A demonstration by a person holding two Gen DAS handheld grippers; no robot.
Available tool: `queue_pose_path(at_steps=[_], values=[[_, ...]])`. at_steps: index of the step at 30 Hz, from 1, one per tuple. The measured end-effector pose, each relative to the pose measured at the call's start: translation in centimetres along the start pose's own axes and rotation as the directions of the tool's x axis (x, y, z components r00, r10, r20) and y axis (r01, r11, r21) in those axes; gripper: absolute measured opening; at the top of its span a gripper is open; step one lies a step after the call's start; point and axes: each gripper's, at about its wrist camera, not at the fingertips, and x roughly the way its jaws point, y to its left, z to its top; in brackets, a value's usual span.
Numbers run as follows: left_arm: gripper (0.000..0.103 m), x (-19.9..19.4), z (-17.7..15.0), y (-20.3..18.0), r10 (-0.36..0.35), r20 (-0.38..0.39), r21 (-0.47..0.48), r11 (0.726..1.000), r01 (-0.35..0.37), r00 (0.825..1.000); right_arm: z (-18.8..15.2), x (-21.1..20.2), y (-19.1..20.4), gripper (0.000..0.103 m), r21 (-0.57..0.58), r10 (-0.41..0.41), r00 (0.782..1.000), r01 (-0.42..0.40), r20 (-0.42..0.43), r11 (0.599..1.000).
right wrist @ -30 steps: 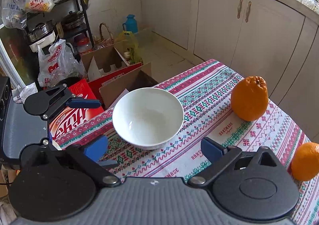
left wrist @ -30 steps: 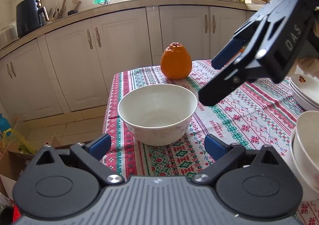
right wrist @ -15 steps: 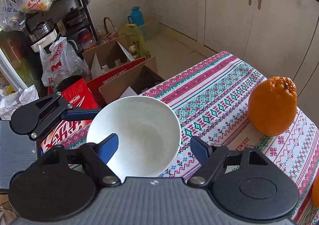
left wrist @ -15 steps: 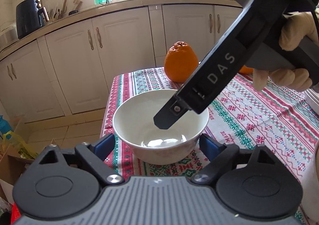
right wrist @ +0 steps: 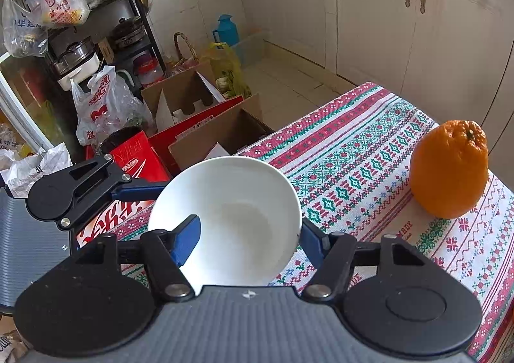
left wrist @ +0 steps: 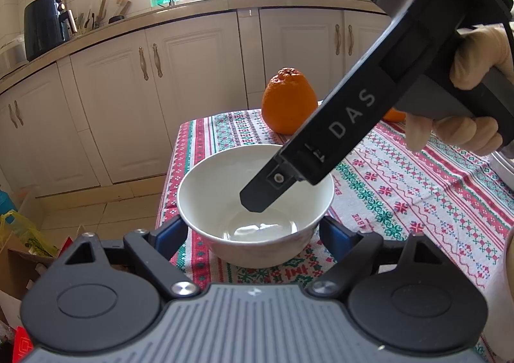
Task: Organize plates and bowls
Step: 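Carry the third bowl with the right tool and lower it into the bowl pair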
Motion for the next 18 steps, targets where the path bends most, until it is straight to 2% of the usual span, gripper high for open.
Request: queue_pose_path(at_steps=[8, 18], values=[[0.088, -1.7, 0.4, -0.3, -0.010, -0.008, -0.009, 1.000, 0.010, 1.000, -0.5, -1.5, 1.0, 0.072, 0.005, 0.006, 1.000, -0.006, 0.012, 1.000], [0.088, -6.3, 1.2, -2.4, -0.011, -0.019, -0.012, 1.000, 0.011, 1.000, -2.2, -6.2, 3.7, 0.072, -0.010, 0.033, 0.998, -0.032, 0.058, 0.999]])
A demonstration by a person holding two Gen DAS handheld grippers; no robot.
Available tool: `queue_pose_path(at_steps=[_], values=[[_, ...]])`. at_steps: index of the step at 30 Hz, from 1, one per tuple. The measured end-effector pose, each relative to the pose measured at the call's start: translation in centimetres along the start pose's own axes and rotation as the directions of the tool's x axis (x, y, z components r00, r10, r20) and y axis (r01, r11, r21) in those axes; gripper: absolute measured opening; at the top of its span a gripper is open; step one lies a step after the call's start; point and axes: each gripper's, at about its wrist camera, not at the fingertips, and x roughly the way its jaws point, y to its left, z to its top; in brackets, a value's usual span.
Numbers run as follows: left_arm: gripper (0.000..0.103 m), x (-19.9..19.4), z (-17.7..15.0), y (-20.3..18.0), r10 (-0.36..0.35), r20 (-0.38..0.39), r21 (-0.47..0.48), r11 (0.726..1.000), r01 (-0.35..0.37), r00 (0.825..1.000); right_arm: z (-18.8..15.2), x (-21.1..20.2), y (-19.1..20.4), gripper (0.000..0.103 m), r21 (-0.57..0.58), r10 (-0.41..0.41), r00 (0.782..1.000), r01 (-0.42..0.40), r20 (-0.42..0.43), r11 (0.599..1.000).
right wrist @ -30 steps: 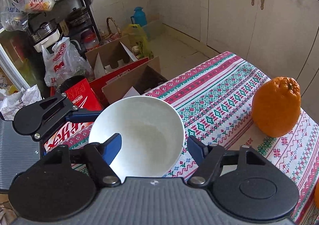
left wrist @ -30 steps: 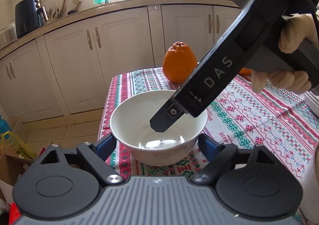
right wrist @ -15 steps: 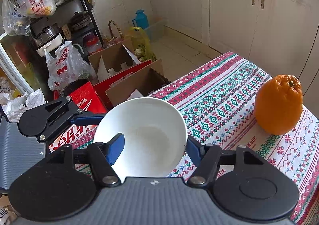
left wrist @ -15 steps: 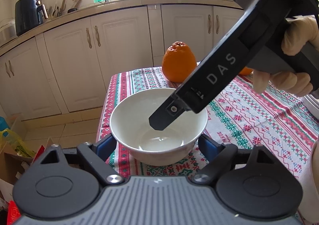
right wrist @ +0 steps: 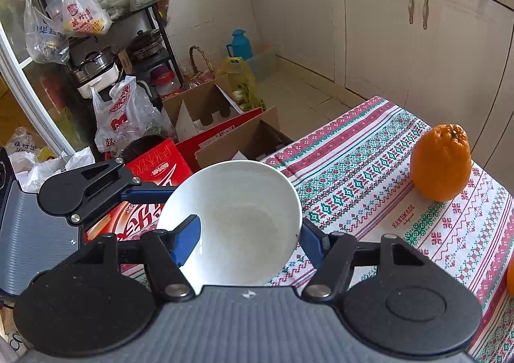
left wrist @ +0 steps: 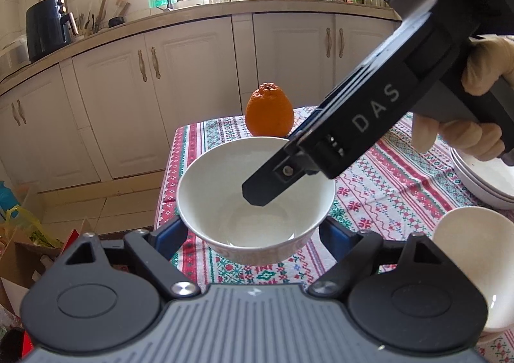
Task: Organize plates and bowls
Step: 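Carry the third bowl with the right tool and lower it into the bowl pair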
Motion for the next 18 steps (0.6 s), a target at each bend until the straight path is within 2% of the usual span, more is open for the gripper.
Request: queue_pose_path(at_steps=[8, 18], values=[[0.088, -4.3, 0.2, -1.9, -0.018, 0.014, -0.011, 1.000, 0.019, 1.000, -2.0, -4.1, 2.8, 0.072, -0.016, 0.002, 0.999, -0.001, 0.042, 1.000], [0.088, -8.2, 0.2, -5.1, -0.045, 0.039, 0.041, 0.998, 0.043, 0.998, -5.7, -8.4, 4.6, 0.072, -0.001, -0.013, 0.995, 0.013, 0.094, 1.000]])
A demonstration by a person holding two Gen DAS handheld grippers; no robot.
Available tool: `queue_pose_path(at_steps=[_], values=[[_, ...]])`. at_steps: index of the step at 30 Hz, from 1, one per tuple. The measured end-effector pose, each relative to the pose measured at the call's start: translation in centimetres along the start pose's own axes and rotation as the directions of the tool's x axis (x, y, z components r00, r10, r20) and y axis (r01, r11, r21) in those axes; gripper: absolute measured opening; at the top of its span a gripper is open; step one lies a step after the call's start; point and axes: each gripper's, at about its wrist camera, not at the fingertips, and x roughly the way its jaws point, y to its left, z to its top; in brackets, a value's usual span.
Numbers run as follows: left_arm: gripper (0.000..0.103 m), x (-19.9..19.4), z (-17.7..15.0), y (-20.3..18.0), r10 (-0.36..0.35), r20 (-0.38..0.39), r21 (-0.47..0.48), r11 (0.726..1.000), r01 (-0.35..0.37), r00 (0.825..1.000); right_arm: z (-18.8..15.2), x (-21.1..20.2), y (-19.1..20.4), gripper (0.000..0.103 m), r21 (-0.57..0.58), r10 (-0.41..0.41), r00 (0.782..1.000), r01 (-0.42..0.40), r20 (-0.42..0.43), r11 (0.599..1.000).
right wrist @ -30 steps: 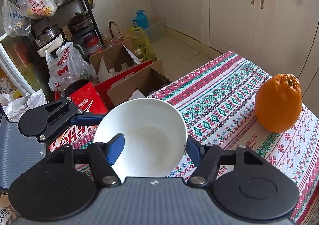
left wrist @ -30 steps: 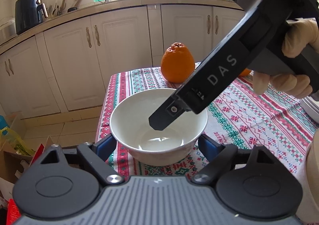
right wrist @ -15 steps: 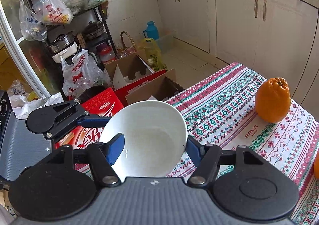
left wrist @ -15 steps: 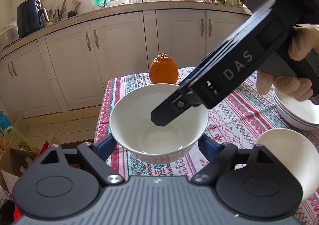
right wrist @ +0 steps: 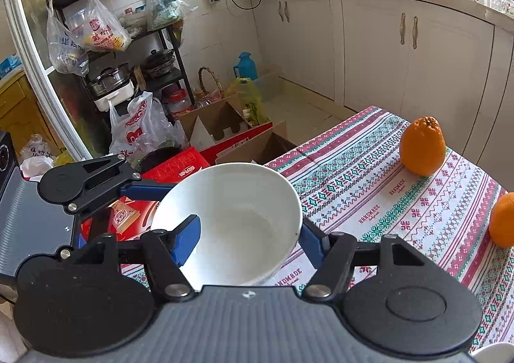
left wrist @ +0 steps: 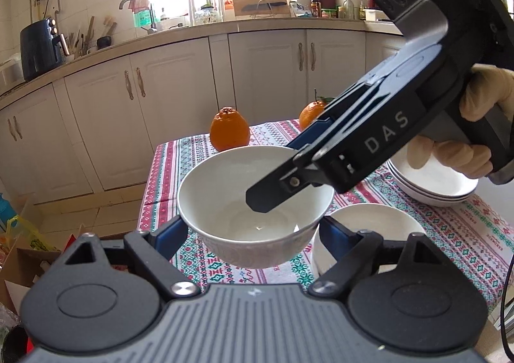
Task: Organize plates and bowls
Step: 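Carry the third bowl with the right tool and lower it into the bowl pair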
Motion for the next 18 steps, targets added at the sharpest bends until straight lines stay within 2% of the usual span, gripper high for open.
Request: queue_pose_path(at_steps=[9, 18], values=[[0.088, -1.2, -0.1, -2.8, -0.059, 0.008, 0.030, 0.998, 0.059, 0.998, -3.1, -3.6, 0.4, 0.072, 0.028, -0.039, 0.999, 0.039, 0.020, 0.999], [0.088, -1.0, -0.5, -4.9, -0.110, -0.009, 0.047, 0.993, 0.110, 0.994, -5.5, -5.4, 0.3, 0.072, 0.059, -0.079, 0.997, 0.078, 0.020, 0.995]])
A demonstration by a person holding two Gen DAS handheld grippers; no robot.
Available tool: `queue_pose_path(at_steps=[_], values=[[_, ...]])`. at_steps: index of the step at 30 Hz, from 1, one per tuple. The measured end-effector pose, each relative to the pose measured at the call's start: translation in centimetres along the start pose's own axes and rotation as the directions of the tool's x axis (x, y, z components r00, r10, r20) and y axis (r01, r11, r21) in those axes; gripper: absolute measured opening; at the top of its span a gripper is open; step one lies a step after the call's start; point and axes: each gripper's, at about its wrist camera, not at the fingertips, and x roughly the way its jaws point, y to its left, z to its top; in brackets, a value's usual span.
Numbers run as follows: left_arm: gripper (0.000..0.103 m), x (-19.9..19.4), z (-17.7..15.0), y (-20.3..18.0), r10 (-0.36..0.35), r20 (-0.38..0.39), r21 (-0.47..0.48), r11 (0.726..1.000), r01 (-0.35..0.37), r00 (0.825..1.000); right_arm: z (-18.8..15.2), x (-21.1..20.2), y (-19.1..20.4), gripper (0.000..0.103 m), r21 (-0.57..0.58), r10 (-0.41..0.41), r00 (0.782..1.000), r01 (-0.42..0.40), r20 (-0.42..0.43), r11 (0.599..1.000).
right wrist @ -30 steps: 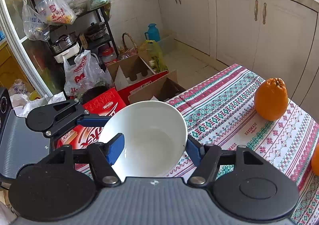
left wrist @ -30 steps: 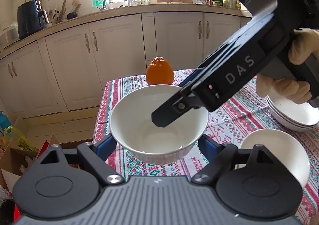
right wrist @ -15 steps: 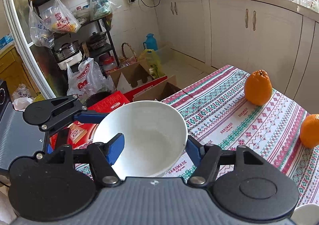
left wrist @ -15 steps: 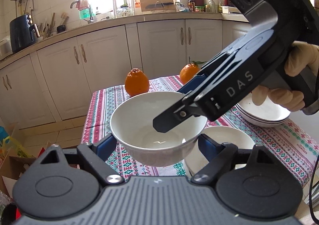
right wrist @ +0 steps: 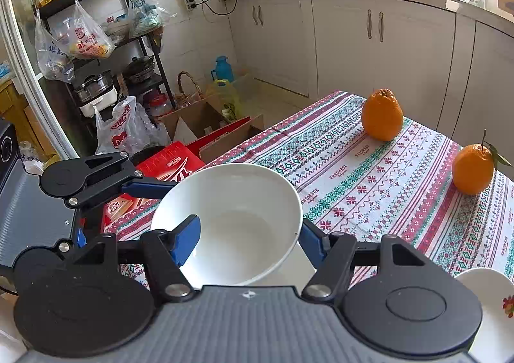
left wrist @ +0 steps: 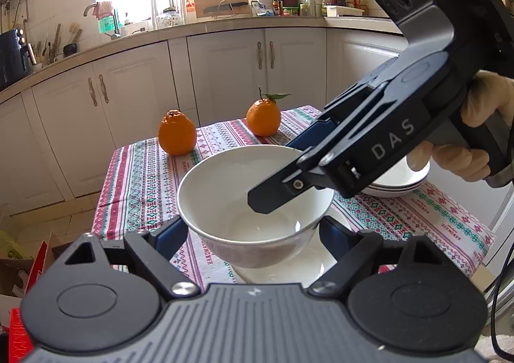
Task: Organize plates and bowls
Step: 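Carry the third bowl with the right tool and lower it into the bowl pair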
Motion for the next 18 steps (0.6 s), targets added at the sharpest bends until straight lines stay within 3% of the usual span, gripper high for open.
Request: queue_pose_path(at_steps=[18], values=[[0.088, 1.6, -1.0, -1.4, -0.045, -0.063, -0.005, 0.999, 0.045, 0.997, -2.6, 0.3, -1.0, 0.072, 0.038, -0.018, 0.999, 0.019, -0.037, 0.999]])
